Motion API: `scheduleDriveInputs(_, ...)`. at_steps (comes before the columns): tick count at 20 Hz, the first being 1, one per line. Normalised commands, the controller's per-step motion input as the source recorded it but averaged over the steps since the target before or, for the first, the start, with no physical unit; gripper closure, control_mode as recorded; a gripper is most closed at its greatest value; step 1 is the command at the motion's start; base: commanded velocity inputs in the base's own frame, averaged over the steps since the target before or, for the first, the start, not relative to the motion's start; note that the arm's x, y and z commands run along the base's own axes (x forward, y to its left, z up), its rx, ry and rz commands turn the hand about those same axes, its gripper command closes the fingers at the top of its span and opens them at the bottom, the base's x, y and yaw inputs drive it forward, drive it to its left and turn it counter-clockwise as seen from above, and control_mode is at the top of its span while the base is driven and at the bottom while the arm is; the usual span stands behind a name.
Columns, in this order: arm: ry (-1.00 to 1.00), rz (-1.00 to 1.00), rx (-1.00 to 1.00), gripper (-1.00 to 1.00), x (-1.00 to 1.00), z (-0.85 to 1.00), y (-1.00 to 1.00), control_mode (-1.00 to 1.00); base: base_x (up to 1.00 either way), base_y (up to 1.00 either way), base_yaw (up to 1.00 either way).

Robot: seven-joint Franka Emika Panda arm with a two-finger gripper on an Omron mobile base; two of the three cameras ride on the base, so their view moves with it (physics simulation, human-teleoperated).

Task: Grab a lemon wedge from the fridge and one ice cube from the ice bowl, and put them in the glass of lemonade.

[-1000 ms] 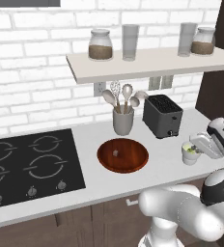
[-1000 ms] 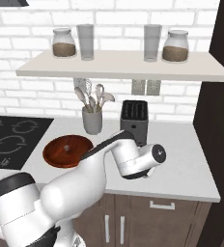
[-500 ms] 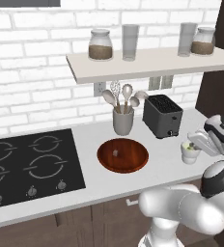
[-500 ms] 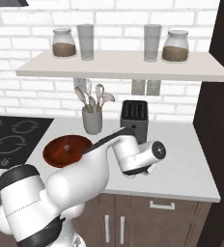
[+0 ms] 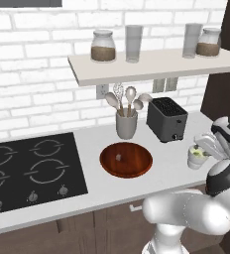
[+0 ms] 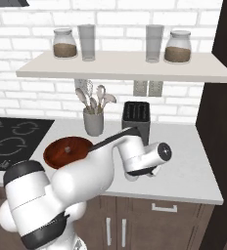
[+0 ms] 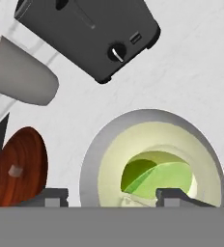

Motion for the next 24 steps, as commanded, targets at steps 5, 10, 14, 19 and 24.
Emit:
scheduleDriveInputs(5, 0.00, 0.00, 0.00, -1.00, 0.00, 0.02, 0.00, -1.00, 0.00, 0.00, 0.00)
scheduleDriveInputs(10, -0.03, 0.00, 0.00, -1.00, -0.03, 0.33, 0.04, -1.00, 0.00, 0.00, 0.00)
scheduleDriveInputs(14, -0.03, 0.00, 0.00, -1.00, -0.35, 0.68, 0.29, -1.00, 0.00, 0.00, 0.00)
scheduleDriveInputs(19, -0.11, 0.01, -0.17, -1.00, -0.95, 0.35, 0.82, -1.00, 0.00, 0.00, 0.00)
scheduleDriveInputs(24, -0.47, 0.00, -0.16, -1.00, -1.00, 0.76, 0.27, -1.00, 0.00, 0.00, 0.00)
